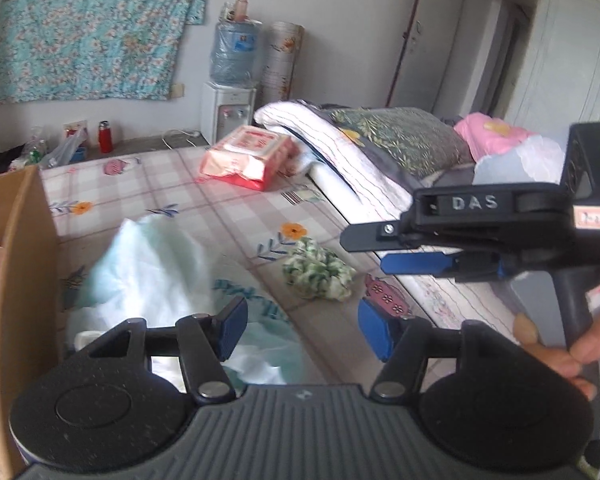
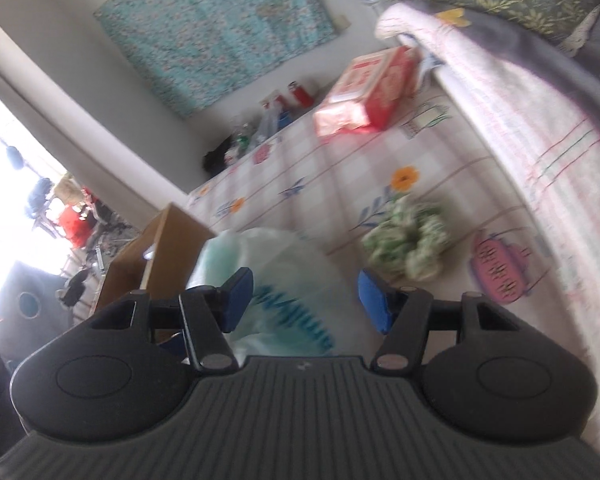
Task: Organize soft objects
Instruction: 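Move the right gripper back to the bed over the green floral scrunchie, then grasp the green floral scrunchie with the right gripper and lift it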
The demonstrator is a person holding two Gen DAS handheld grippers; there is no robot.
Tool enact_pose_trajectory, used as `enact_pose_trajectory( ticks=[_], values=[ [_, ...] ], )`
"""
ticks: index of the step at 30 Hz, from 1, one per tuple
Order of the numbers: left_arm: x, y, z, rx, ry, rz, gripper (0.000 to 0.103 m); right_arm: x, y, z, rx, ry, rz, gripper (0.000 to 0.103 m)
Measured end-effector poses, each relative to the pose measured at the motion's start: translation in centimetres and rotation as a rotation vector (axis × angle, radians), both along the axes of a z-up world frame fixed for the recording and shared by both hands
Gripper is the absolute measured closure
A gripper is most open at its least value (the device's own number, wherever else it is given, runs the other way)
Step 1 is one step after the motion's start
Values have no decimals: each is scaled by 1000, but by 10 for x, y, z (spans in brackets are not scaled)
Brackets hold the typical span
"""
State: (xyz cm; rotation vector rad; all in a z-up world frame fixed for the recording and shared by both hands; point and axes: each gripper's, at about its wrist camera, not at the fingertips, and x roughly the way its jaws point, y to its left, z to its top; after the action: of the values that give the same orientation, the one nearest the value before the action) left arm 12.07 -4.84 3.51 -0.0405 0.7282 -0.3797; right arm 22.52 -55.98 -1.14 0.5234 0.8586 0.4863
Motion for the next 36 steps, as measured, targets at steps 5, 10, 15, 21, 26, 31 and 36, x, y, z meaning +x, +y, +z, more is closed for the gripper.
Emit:
enact_pose_trajectory(
  ticks=[5, 10, 15, 21, 26, 31, 36],
  values=[
    [13, -15, -17, 6, 33, -14, 41, 38, -18, -29, -58, 20, -44, 53],
    [23, -21, -28, 12, 63, -9, 41, 76, -17, -52, -129, 27, -47, 58],
    [30, -20, -35, 8, 86, 2, 41, 101, -3, -73, -197, 31, -6, 68],
    [30, -19, -37, -2, 105, -4, 41, 99, 5, -93, -242, 58, 59, 85],
    [25, -21, -37, -10, 103, -13, 41, 79, -4, -92, -235, 71, 71, 87],
    [16, -25, -38, -21, 108, -34, 41, 50, -21, -92, -200, 94, 57, 87],
    [7, -32, -40, -28, 116, -70, 41, 18, -37, -94, -144, 129, 29, 87]
  ],
)
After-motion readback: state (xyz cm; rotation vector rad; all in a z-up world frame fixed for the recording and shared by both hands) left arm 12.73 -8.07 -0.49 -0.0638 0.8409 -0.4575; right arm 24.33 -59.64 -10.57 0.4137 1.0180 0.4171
